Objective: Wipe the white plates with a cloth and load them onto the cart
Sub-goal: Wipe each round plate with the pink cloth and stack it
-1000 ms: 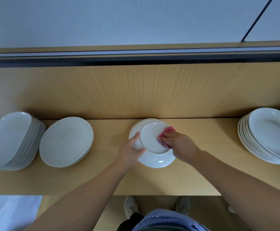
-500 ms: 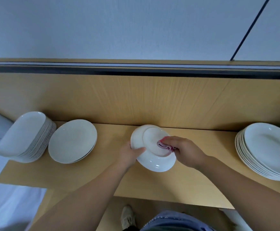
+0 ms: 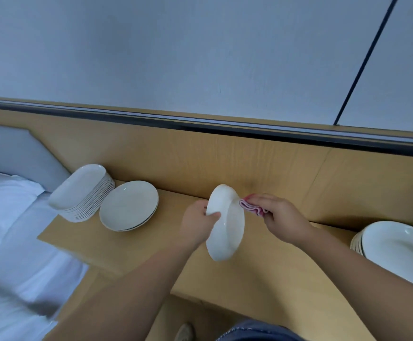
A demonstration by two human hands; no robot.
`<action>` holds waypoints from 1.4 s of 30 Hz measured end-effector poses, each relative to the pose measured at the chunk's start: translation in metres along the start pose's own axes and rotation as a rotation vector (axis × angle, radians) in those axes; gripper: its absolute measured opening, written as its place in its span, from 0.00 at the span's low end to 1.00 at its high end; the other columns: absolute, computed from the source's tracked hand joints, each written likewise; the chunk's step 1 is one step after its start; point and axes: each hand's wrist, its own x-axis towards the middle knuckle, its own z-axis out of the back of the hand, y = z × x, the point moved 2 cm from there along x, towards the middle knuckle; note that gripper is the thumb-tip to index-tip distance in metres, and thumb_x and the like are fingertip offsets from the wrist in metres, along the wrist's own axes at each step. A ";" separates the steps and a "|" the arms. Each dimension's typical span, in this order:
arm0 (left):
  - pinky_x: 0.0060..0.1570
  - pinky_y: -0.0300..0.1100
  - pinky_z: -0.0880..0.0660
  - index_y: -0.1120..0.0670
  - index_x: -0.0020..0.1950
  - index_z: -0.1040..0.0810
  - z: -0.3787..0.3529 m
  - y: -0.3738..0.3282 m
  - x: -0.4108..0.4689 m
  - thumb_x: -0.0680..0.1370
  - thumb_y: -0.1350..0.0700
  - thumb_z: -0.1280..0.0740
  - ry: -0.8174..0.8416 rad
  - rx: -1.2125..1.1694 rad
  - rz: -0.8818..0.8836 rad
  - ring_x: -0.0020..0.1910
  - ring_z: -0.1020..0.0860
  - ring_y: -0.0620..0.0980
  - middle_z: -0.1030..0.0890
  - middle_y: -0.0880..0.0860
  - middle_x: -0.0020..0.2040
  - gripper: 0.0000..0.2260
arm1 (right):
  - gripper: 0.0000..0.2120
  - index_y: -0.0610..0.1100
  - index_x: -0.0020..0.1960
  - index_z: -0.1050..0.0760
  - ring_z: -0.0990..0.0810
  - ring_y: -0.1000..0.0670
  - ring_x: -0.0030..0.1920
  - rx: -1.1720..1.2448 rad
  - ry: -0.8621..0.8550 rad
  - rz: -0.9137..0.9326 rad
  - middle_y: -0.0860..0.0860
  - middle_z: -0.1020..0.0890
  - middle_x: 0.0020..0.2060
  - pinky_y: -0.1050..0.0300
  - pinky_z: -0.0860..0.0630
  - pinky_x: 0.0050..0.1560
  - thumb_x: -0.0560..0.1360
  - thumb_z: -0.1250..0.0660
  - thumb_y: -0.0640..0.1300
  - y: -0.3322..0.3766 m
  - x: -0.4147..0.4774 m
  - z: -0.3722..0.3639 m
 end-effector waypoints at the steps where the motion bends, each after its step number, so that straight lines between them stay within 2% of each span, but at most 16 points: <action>1: 0.41 0.46 0.25 0.53 0.51 0.22 0.005 -0.003 -0.002 0.75 0.53 0.34 -0.029 0.110 -0.023 0.43 0.21 0.49 0.19 0.51 0.45 0.07 | 0.28 0.46 0.63 0.22 0.21 0.54 0.53 -0.002 0.001 0.015 0.68 0.24 0.57 0.60 0.25 0.54 0.70 0.42 0.24 -0.001 0.000 0.001; 4: 0.45 0.44 0.26 0.48 0.59 0.25 0.019 -0.007 -0.010 0.77 0.51 0.37 -0.118 0.367 -0.087 0.47 0.23 0.48 0.21 0.46 0.49 0.11 | 0.29 0.48 0.62 0.22 0.21 0.54 0.55 0.004 0.020 0.035 0.66 0.23 0.58 0.58 0.24 0.56 0.70 0.43 0.24 -0.001 0.000 -0.001; 7: 0.46 0.43 0.29 0.48 0.67 0.29 0.034 0.003 -0.015 0.81 0.51 0.40 -0.189 0.574 -0.155 0.50 0.24 0.50 0.20 0.49 0.52 0.14 | 0.29 0.49 0.63 0.22 0.21 0.55 0.56 0.020 0.052 0.030 0.68 0.25 0.59 0.58 0.25 0.57 0.71 0.43 0.24 0.000 0.000 -0.008; 9: 0.44 0.42 0.32 0.48 0.70 0.31 0.047 0.010 -0.017 0.82 0.51 0.41 -0.235 0.677 -0.165 0.51 0.23 0.52 0.19 0.50 0.53 0.16 | 0.30 0.50 0.63 0.22 0.21 0.56 0.56 0.024 0.074 0.026 0.65 0.24 0.60 0.61 0.25 0.58 0.71 0.43 0.24 0.001 0.002 -0.014; 12: 0.41 0.43 0.34 0.48 0.67 0.29 0.065 0.021 -0.018 0.82 0.52 0.42 -0.286 0.770 -0.162 0.47 0.23 0.53 0.19 0.51 0.50 0.14 | 0.30 0.48 0.63 0.22 0.21 0.56 0.55 0.014 0.088 0.050 0.60 0.22 0.61 0.66 0.27 0.56 0.70 0.43 0.24 0.008 0.010 -0.021; 14: 0.41 0.45 0.31 0.49 0.65 0.28 0.077 0.029 -0.018 0.82 0.54 0.43 -0.298 0.794 -0.138 0.47 0.23 0.53 0.19 0.51 0.49 0.13 | 0.29 0.48 0.63 0.22 0.22 0.57 0.55 0.011 0.099 0.058 0.59 0.22 0.61 0.68 0.28 0.55 0.71 0.43 0.24 0.013 0.017 -0.026; 17: 0.46 0.46 0.27 0.49 0.65 0.28 0.093 0.047 -0.014 0.81 0.56 0.43 -0.288 0.803 -0.115 0.48 0.22 0.53 0.19 0.51 0.50 0.13 | 0.29 0.49 0.64 0.22 0.21 0.56 0.57 0.014 0.115 0.053 0.59 0.23 0.62 0.62 0.25 0.57 0.72 0.43 0.25 0.021 0.028 -0.036; 21: 0.46 0.43 0.28 0.48 0.67 0.28 0.112 0.072 -0.002 0.82 0.58 0.44 -0.275 0.822 -0.130 0.50 0.22 0.52 0.19 0.49 0.53 0.15 | 0.30 0.49 0.64 0.22 0.20 0.51 0.52 -0.030 0.125 0.095 0.61 0.22 0.60 0.57 0.24 0.54 0.70 0.42 0.24 0.034 0.043 -0.053; 24: 0.49 0.43 0.28 0.48 0.69 0.30 0.126 0.089 0.008 0.82 0.58 0.44 -0.241 0.838 -0.130 0.53 0.22 0.52 0.19 0.49 0.56 0.17 | 0.30 0.48 0.63 0.22 0.20 0.49 0.51 -0.047 0.117 0.101 0.60 0.22 0.59 0.57 0.24 0.53 0.69 0.42 0.23 0.043 0.055 -0.070; 26: 0.54 0.45 0.27 0.47 0.71 0.32 0.135 0.100 0.015 0.82 0.59 0.44 -0.213 0.849 -0.126 0.57 0.22 0.53 0.20 0.49 0.59 0.18 | 0.31 0.48 0.64 0.22 0.21 0.51 0.48 -0.055 0.120 0.081 0.61 0.22 0.59 0.58 0.24 0.52 0.69 0.42 0.23 0.050 0.062 -0.082; 29: 0.55 0.45 0.28 0.48 0.73 0.33 0.149 0.116 0.026 0.81 0.61 0.45 -0.177 0.870 -0.111 0.59 0.23 0.54 0.21 0.50 0.61 0.21 | 0.31 0.49 0.64 0.22 0.22 0.53 0.47 -0.078 0.130 0.055 0.62 0.23 0.60 0.62 0.25 0.51 0.69 0.42 0.23 0.059 0.070 -0.098; 33: 0.44 0.43 0.29 0.48 0.69 0.32 0.167 0.136 0.042 0.79 0.63 0.43 -0.100 0.919 -0.101 0.53 0.22 0.53 0.21 0.49 0.54 0.20 | 0.31 0.47 0.63 0.22 0.22 0.52 0.45 -0.081 0.115 0.045 0.62 0.23 0.59 0.66 0.27 0.50 0.68 0.42 0.22 0.069 0.082 -0.114; 36: 0.43 0.43 0.29 0.48 0.68 0.32 0.177 0.150 0.053 0.77 0.63 0.41 -0.020 0.979 -0.132 0.50 0.22 0.53 0.21 0.50 0.51 0.21 | 0.31 0.47 0.62 0.21 0.21 0.49 0.47 -0.078 0.087 0.038 0.64 0.23 0.58 0.64 0.26 0.50 0.68 0.42 0.21 0.074 0.090 -0.127; 39: 0.49 0.42 0.27 0.46 0.69 0.34 0.179 0.165 0.062 0.78 0.58 0.41 0.089 0.951 -0.115 0.56 0.25 0.54 0.24 0.51 0.58 0.19 | 0.31 0.49 0.61 0.21 0.20 0.47 0.49 -0.083 0.080 0.015 0.66 0.24 0.57 0.57 0.24 0.49 0.69 0.43 0.22 0.078 0.096 -0.139; 41: 0.57 0.46 0.26 0.47 0.69 0.32 0.180 0.174 0.068 0.80 0.56 0.42 0.133 0.921 -0.079 0.58 0.26 0.56 0.24 0.52 0.61 0.17 | 0.30 0.49 0.60 0.21 0.21 0.47 0.48 -0.077 0.077 0.014 0.65 0.23 0.56 0.57 0.25 0.48 0.69 0.43 0.22 0.083 0.097 -0.145; 42: 0.58 0.46 0.26 0.48 0.68 0.31 0.181 0.178 0.071 0.80 0.56 0.43 0.148 0.938 -0.088 0.58 0.26 0.55 0.24 0.52 0.60 0.16 | 0.29 0.49 0.59 0.21 0.21 0.48 0.47 -0.070 0.075 0.012 0.64 0.23 0.55 0.58 0.25 0.48 0.69 0.43 0.22 0.085 0.098 -0.148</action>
